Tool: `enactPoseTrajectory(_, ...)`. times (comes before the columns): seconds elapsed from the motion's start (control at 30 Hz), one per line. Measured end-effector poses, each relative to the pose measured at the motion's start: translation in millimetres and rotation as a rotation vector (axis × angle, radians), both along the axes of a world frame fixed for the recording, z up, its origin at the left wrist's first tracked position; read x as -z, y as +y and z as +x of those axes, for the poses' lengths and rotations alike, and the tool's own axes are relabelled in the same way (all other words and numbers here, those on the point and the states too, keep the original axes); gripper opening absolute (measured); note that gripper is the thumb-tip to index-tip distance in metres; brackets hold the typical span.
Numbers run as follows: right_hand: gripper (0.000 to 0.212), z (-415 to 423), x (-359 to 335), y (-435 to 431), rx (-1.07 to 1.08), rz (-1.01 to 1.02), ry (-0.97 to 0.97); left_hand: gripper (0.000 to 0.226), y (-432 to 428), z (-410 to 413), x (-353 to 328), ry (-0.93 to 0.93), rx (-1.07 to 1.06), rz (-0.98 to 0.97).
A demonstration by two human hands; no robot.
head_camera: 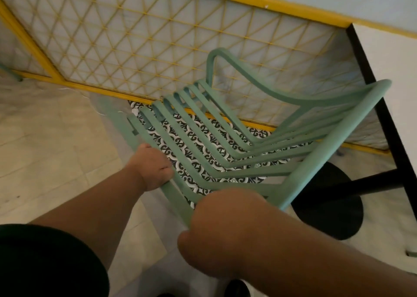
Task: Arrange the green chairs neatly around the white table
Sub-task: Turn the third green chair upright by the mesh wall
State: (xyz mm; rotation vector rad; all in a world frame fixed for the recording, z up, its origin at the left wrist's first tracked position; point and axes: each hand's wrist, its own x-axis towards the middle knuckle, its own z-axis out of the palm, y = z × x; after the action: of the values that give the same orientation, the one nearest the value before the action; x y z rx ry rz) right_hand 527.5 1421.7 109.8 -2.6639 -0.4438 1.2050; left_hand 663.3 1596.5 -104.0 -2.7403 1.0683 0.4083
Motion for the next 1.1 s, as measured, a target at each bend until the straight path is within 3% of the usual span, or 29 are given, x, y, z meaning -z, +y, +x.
enactPoseTrajectory(0.13, 0.062, -4.7, -16.2, -32.1, 0.013, 0.054, -0.34, 0.086, 1.3, 1.9, 2.0, -0.012, 0.015, 0.001)
enactPoseTrajectory(0.23, 0.071, 0.5, -17.1, -73.6, 0.062, 0.098, -0.53, 0.074, 3.8, 2.3, 6.4, 0.0, -0.035, -0.075)
enactPoseTrajectory(0.37, 0.073, 6.9, -8.4, -107.1, 0.123, 0.176, -0.62, 0.068, 5.1, 2.7, 4.8, 0.037, -0.059, -0.101)
enactPoseTrajectory(0.5, 0.077, 5.3, 15.5, -110.6, 0.049, 0.046, -0.707, 0.077, -0.2, -0.2, -8.1, 0.109, -0.108, -0.098)
enactPoseTrajectory(0.63, 0.063, 5.4, 27.2, -110.2, 0.088, 0.001, -0.774, 0.084, -1.7, -3.5, -13.9, 0.159, -0.142, -0.034)
enactPoseTrajectory(0.77, 0.052, 5.9, 27.3, -112.6, 0.067, -0.001, -0.794, 0.048, -17.8, -19.1, -31.8, 0.168, -0.34, 0.072)
enactPoseTrajectory(0.97, 0.055, 5.5, 25.9, -112.2, 0.022, -0.035, -0.802, 0.044, -71.0, -91.3, -152.1, 0.322, -0.684, -0.714)
enactPoseTrajectory(1.1, 0.056, 5.9, 26.0, -111.9, -0.005, -0.031, -0.82, 0.028, -104.8, -152.8, -221.6, 0.527, -0.619, -0.653)
